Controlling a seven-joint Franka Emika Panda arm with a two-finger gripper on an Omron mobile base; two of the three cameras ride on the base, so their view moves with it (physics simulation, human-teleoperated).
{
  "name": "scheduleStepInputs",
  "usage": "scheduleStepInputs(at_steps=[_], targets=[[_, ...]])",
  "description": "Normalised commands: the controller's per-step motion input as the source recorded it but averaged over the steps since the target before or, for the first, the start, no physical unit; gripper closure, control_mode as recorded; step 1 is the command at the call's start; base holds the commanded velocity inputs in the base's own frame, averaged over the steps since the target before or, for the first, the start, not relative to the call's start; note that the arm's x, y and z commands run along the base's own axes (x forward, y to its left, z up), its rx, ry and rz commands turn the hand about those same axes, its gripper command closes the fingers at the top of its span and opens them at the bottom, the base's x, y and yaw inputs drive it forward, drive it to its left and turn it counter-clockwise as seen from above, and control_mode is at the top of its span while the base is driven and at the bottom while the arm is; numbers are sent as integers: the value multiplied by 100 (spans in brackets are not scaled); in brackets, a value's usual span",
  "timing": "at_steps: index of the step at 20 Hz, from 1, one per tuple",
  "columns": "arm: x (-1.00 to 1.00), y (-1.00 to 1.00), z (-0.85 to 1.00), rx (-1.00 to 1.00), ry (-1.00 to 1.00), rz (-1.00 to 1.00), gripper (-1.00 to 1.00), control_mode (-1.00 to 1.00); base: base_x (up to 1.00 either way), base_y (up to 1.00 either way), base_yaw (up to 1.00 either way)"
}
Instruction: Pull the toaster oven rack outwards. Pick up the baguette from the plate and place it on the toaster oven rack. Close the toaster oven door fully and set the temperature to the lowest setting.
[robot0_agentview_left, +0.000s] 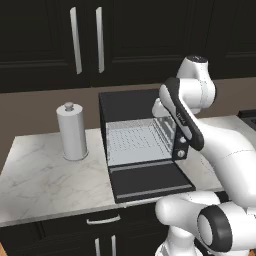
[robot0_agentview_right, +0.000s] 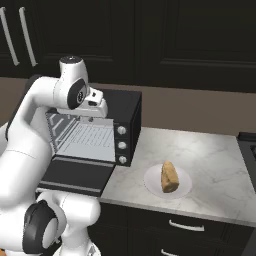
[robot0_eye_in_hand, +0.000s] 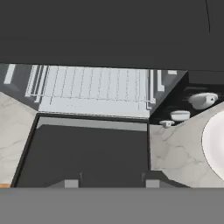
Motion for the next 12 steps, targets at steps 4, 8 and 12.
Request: scheduleStepInputs(at_steps=[4, 8, 12], targets=[[-16, 3, 0, -1, 0, 0, -100, -100, 0, 0, 0], [-35, 26, -1, -10, -1, 1, -100, -100, 0, 0, 0], [-34, 31, 0, -14, 0, 0, -100, -100, 0, 0, 0]])
